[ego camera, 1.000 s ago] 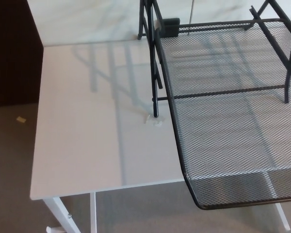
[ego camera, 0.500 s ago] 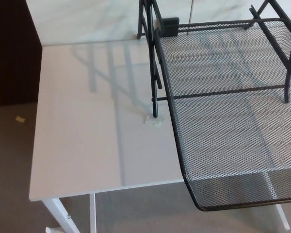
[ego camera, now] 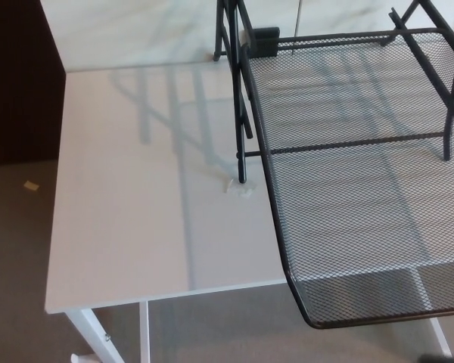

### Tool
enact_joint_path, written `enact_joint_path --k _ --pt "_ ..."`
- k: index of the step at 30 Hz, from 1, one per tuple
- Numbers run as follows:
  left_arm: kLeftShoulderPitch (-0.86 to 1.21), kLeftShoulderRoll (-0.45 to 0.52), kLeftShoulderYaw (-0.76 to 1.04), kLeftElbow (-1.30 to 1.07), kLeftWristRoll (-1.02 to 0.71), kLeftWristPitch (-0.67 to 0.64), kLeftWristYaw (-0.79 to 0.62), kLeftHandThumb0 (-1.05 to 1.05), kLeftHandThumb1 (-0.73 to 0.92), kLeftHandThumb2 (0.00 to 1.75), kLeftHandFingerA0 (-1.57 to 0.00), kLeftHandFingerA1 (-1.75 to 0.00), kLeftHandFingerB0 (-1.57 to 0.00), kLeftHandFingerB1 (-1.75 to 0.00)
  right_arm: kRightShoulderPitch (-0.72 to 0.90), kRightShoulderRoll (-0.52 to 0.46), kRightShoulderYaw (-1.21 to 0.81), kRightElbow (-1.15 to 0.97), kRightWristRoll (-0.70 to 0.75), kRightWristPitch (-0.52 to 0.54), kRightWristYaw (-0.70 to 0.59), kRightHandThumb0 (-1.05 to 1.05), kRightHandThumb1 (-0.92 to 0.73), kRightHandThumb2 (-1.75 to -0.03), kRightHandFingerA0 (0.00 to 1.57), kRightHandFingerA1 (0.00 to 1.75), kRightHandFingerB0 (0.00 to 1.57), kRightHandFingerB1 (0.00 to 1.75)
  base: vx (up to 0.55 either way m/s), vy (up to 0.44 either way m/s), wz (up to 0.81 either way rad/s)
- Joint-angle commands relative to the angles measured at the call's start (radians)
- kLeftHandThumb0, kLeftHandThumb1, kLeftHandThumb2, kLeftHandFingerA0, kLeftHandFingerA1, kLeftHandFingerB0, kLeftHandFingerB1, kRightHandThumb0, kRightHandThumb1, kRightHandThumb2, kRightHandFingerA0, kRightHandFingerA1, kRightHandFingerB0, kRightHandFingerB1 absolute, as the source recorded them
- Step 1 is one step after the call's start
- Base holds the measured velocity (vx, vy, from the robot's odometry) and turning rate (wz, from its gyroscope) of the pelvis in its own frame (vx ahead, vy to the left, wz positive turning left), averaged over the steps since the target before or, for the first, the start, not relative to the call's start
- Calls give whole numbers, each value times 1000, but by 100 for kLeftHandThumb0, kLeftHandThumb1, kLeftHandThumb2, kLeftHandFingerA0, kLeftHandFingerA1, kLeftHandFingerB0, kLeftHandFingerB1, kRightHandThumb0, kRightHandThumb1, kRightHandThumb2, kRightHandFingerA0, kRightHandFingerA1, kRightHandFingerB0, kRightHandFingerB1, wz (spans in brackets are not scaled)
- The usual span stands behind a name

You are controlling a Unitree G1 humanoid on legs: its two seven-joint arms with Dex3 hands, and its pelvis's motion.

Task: The robot walk towards a table in front and then pushes a layer of a file tray back to its original position using its right hand

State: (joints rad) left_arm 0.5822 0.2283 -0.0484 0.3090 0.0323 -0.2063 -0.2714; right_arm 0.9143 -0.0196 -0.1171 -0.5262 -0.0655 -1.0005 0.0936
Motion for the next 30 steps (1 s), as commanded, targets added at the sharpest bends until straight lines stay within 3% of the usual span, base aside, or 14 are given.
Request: enact_joint_path --k 1,2,3,4,5,7,13,30 --pt "3 26 20 -20 15 23 20 -23 69 61 -47 -40 -37 -36 -104 80 -200 -60 -292 -65 -11 -34 -30 -89 1 50 0 46 0 0 0" --pt "3 26 21 -17 13 19 19 -23 69 61 -47 -40 -37 -36 -117 80 -220 -56 -337 -46 -6 -34 -30 -89 1 50 0 46 0 0 0" --pt "8 25 19 -29 14 27 20 -24 69 61 -46 -40 -37 -36 -142 79 -238 -37 -387 -30 -8 -67 -56 -57 3 23 14 26 0 0 0" --pt "4 25 18 -30 17 27 23 -24 68 61 -47 -40 -37 -36 -194 83 -246 -21 -453 -4 -25 -82 -53 -85 0 0 10 19 0 0 0" --pt "2 23 19 -32 16 29 24 -24 68 61 -46 -40 -38 -36 -221 81 -238 -21 -483 29 -19 -79 -50 -82 0 0 1 7 0 0 0" --pt "-9 24 18 -26 20 33 28 -24 68 61 -46 -40 -37 -36 -252 77 -225 -49 -536 102 8 -84 -52 -83 0 0 3 0 0 0 0" --pt "-12 33 19 -64 19 59 21 -23 71 62 -44 -39 -38 -36 -325 60 -222 -92 -712 247 70 -83 -49 -74 0 0 0 1 0 0 0" --pt "7 47 16 -134 37 81 20 -23 71 62 -46 -41 -38 -37 -426 -39 -160 4 -953 353 84 -86 -50 -74 0 0 0 0 0 0 0"
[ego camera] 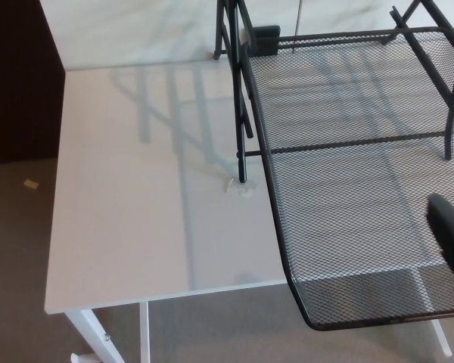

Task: The robot walk towards a table in front and then pushes a layer of a file tray back to its original position using its right hand

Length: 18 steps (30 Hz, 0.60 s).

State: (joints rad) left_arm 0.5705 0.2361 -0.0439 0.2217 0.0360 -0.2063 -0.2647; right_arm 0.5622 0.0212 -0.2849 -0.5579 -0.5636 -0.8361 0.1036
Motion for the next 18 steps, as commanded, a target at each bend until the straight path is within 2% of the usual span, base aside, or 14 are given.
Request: enact_joint_path --k 1,9,10,12,14,15,16,18 --pt "19 41 12 -47 34 81 13 -23 71 62 -46 -40 -38 -37 -95 -94 22 58 -468 210 89 -87 -50 -74 0 0 0 0 0 0 0" --pt "4 46 11 -51 44 84 16 -23 71 62 -46 -41 -38 -37 -201 -175 74 146 -539 302 146 -85 -46 -71 0 0 0 0 0 0 0" --pt "5 46 11 -60 45 90 17 -24 70 61 -47 -41 -39 -37 -219 -186 85 160 -548 316 146 -89 -50 -75 0 0 0 0 0 0 0" --pt "3 44 12 -60 41 93 17 -23 70 61 -47 -40 -39 -37 -236 -201 98 176 -559 327 141 -85 -43 -73 0 0 0 0 0 0 0" --pt "4 41 14 -61 37 94 17 -22 70 61 -47 -41 -39 -37 -250 -213 114 184 -585 348 140 -84 -44 -72 0 0 0 0 0 0 0" --pt "3 43 13 -65 37 99 14 -23 70 61 -46 -40 -39 -37 -255 -217 123 191 -593 356 134 -79 -52 -56 0 0 0 0 0 0 0" --pt "3 44 13 -67 38 100 13 -23 71 62 -46 -40 -38 -37 -259 -221 131 199 -600 362 127 -86 -49 -77 0 0 0 0 0 0 0" --pt "2 46 13 -67 42 96 14 -23 71 62 -47 -40 -39 -37 -268 -232 146 211 -611 376 122 -87 -48 -76 0 0 0 0 0 0 0"
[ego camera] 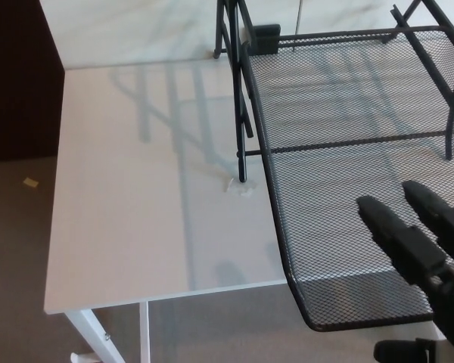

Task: The robot walk towards a table in front and then pushes a layer of a file tray back to its original position using its right hand

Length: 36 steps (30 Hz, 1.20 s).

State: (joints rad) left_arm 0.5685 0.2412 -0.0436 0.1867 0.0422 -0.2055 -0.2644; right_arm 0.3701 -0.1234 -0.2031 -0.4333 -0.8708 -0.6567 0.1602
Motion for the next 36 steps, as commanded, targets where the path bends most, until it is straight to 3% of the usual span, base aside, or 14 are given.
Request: enact_joint_path --k 1,8,20,36 --pt "3 42 13 -33 37 96 13 -23 71 62 -47 -40 -39 -37 -78 -91 70 88 -311 204 65 -87 -48 -76 0 0 0 0 0 0 0" --pt "1 46 13 -32 40 93 10 -23 71 61 -46 -40 -39 -37 -93 -127 112 86 -335 248 28 -86 -46 -73 0 0 0 0 0 0 0" --pt "-8 46 5 -36 47 111 15 -23 70 61 -47 -40 -39 -37 -176 -176 221 2 -345 354 103 -90 -52 -81 0 0 0 0 0 0 0" --pt "-15 48 7 -75 27 139 -2 -24 70 61 -47 -40 -39 -37 -407 -262 370 288 -391 473 46 -90 -51 -84 0 0 0 0 0 0 0"
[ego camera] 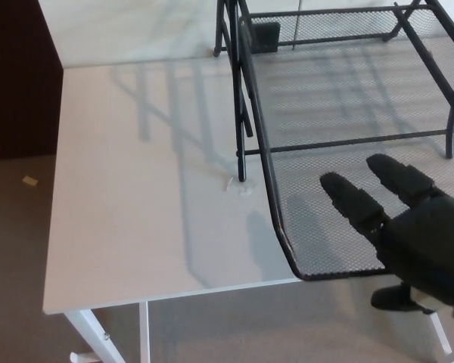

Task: The robot walk towards a table in front and then pushes a layer of a file tray back to its original position using its right hand

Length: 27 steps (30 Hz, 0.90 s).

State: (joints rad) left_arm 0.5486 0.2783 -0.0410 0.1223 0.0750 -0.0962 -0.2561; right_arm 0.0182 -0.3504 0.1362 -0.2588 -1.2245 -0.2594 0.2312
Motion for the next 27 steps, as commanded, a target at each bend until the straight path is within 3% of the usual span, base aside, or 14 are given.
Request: enact_joint_path --k 1,27 --pt "6 11 4 -12 -6 29 -11 -24 70 61 -46 -40 -39 -37 -64 -38 36 127 -37 82 -29 -88 -51 -83 0 0 0 0 0 0 0" --pt "-3 18 -12 -20 13 48 -4 -24 70 61 -47 -40 -39 -36 -374 -86 188 402 -17 215 -81 -87 -52 -84 0 0 0 0 0 0 0"
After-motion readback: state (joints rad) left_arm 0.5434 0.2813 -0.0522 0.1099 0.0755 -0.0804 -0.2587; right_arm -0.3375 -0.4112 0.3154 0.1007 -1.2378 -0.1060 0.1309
